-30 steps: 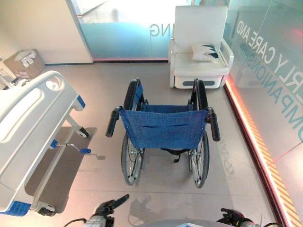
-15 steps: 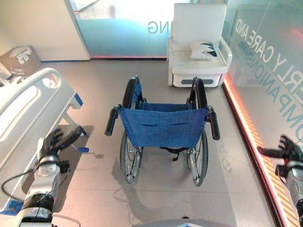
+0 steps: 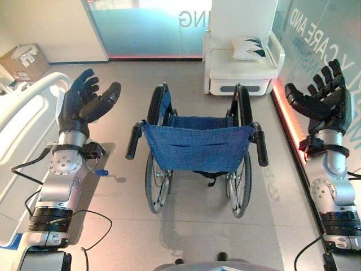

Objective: Push the wheelchair next to the bed

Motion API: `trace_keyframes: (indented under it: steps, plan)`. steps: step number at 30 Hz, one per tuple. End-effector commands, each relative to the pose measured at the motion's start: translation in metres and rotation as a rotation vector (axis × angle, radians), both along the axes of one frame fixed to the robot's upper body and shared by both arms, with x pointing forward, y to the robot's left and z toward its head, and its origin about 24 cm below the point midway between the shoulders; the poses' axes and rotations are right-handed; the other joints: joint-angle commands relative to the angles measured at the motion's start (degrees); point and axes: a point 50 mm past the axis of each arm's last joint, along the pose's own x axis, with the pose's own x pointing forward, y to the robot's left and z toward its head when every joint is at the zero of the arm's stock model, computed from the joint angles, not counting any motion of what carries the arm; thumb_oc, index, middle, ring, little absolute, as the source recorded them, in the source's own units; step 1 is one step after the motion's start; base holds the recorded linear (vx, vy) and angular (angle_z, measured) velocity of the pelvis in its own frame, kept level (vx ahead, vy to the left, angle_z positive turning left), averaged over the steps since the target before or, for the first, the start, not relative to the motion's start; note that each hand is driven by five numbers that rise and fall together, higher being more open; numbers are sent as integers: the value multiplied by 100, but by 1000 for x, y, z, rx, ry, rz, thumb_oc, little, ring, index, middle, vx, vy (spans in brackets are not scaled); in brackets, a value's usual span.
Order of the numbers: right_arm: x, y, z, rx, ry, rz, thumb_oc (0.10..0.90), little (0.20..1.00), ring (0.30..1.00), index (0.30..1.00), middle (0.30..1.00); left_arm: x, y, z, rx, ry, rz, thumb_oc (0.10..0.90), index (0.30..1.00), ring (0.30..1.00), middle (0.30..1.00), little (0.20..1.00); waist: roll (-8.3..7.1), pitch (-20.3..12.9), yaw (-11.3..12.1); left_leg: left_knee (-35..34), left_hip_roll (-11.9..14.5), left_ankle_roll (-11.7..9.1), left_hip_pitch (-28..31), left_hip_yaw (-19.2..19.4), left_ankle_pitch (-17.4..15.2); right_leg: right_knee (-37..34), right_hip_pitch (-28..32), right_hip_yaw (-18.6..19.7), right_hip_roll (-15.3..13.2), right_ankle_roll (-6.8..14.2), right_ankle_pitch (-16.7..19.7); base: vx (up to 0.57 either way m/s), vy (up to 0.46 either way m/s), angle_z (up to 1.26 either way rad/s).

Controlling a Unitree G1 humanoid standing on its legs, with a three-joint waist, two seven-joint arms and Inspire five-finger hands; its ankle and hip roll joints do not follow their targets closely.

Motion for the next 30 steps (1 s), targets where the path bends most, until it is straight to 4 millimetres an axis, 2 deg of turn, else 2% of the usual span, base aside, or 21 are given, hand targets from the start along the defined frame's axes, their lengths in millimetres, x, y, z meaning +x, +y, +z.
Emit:
trace_keyframes:
  steps: [1,6,8,13,17,26,30]
  plan:
    - [-1,9,47,-17,-221,120,800,900,900,900,900,5,1,57,78,-225,-34,800,900,900,900,900,-61,-450,-82,44,-276,61,-149,175,-317,339,-106,-73,-96,154,-262,0,0,0]
    - [-1,28,25,36,-100,327,800,900,900,900,900,8,-3,32,152,-79,-50,800,900,900,900,900,-80,-447,-88,44,-279,75,-155,197,-304,363,-117,-106,-104,173,-264,0,0,0]
    - [0,29,18,33,-63,346,800,900,900,900,900,9,-1,27,144,-50,-54,800,900,900,900,900,-86,-449,-93,45,-278,78,-160,206,-299,371,-124,-120,-107,176,-266,0,0,0]
    - [-1,29,-3,-32,51,325,800,900,900,900,900,10,2,20,148,-7,-42,800,900,900,900,900,-98,-426,-114,53,-277,75,-176,239,-275,387,-145,-143,-112,184,-254,0,0,0]
    - [-2,24,-2,-233,42,217,800,900,900,900,900,10,-2,19,148,-5,-38,800,900,900,900,900,-95,-394,-111,58,-281,74,-195,241,-260,389,-156,-135,-103,184,-251,0,0,0]
    - [2,31,-21,-264,163,259,800,900,900,900,900,12,-8,17,156,-6,-40,800,900,900,900,900,-105,-329,-82,74,-290,75,-230,224,-244,425,-184,-140,-103,182,-268,0,0,0]
    - [5,32,-35,-177,226,281,800,900,900,900,900,12,-8,16,154,-6,-47,800,900,900,900,900,-114,-313,-55,84,-291,69,-239,209,-240,434,-177,-161,-105,176,-276,0,0,0]
